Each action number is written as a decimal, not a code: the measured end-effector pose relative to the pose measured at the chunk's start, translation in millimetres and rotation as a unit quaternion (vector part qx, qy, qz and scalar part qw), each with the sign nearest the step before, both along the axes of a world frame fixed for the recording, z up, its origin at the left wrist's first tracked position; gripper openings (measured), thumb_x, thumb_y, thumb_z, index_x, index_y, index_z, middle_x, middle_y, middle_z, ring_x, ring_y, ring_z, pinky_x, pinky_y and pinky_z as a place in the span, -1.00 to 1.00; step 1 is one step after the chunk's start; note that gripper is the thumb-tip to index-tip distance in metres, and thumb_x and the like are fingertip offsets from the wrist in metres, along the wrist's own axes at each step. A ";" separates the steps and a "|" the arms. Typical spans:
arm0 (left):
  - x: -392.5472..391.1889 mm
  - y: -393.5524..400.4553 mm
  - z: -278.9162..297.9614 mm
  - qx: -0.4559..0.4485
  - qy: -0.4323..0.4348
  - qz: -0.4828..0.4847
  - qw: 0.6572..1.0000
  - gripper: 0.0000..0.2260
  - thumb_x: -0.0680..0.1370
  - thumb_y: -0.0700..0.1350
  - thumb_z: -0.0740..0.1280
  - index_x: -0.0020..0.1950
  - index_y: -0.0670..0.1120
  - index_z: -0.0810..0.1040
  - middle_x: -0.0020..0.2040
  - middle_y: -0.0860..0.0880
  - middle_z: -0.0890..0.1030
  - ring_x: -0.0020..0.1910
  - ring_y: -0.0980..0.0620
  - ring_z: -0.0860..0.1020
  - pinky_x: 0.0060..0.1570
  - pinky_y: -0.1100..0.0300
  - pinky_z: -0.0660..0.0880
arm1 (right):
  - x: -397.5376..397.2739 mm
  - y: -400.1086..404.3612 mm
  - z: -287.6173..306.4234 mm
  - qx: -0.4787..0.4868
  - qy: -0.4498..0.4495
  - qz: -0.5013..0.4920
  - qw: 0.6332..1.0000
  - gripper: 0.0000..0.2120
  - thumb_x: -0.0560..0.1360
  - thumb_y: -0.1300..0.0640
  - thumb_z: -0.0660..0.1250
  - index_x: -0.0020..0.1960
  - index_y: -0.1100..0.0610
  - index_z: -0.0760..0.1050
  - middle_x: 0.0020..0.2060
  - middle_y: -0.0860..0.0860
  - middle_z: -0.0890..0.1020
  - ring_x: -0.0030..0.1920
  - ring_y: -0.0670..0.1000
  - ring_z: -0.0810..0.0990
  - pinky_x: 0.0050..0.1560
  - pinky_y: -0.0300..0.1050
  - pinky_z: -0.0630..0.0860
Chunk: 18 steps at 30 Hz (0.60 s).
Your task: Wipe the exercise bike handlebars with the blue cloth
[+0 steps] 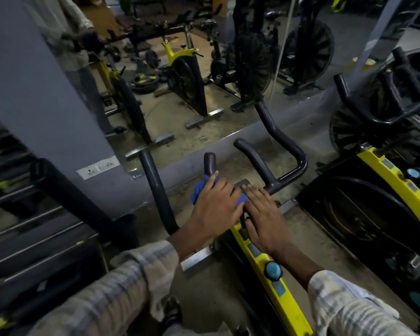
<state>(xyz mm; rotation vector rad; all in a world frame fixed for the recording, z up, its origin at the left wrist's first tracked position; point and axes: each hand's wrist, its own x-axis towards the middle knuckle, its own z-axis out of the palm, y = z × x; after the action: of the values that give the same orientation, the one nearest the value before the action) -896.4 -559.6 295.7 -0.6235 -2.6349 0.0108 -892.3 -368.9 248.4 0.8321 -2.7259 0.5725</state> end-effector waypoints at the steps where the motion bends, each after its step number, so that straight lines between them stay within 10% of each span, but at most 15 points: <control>1: -2.8 -1.3 0.8 0.002 0.005 0.015 1.000 -0.63 0.63 0.13 0.24 0.24 -0.07 0.65 0.12 -0.11 0.68 0.23 -0.14 0.59 0.57 -0.16 0.25 | -2.7 3.5 1.3 0.003 -0.003 0.013 1.000 -0.43 0.58 0.05 0.14 0.53 0.22 0.45 0.61 0.18 0.39 0.65 0.16 0.29 0.69 0.18 0.12; 6: 27.3 20.7 -19.5 0.123 -0.029 0.145 0.981 -0.55 0.66 0.10 0.21 0.45 -0.11 0.54 0.52 -0.25 0.47 0.59 -0.26 0.35 0.61 -0.31 0.20 | -20.5 17.0 11.5 0.018 -0.020 0.068 0.997 -0.37 0.59 0.03 0.12 0.63 0.15 0.35 0.65 0.12 0.33 0.67 0.12 0.25 0.70 0.15 0.10; 11: 48.0 44.2 -23.1 0.242 -0.025 0.211 0.947 -0.57 0.66 0.05 0.29 0.49 -0.08 0.47 0.59 -0.18 0.37 0.52 -0.24 0.43 0.41 -0.14 0.49 | -19.4 12.7 10.9 -0.004 -0.011 0.058 0.998 -0.42 0.66 0.03 0.13 0.66 0.11 0.30 0.65 0.09 0.33 0.69 0.05 0.21 0.67 0.21 0.17; 18: 0.8 30.5 26.5 0.632 0.065 0.315 0.705 -0.78 0.75 -0.08 0.24 0.29 -0.20 0.51 0.18 -0.07 0.48 0.02 0.24 0.39 0.01 0.51 0.31 | -18.4 7.2 7.6 -0.040 -0.018 0.043 0.998 -0.44 0.65 0.08 0.14 0.65 0.08 0.33 0.64 0.04 0.35 0.69 -0.01 0.20 0.67 0.24 0.16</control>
<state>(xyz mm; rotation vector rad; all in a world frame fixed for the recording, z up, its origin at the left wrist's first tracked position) -895.6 -529.0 322.3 0.7168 -1.8843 -1.3329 -910.6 -361.7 256.0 0.9326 -2.6894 0.7143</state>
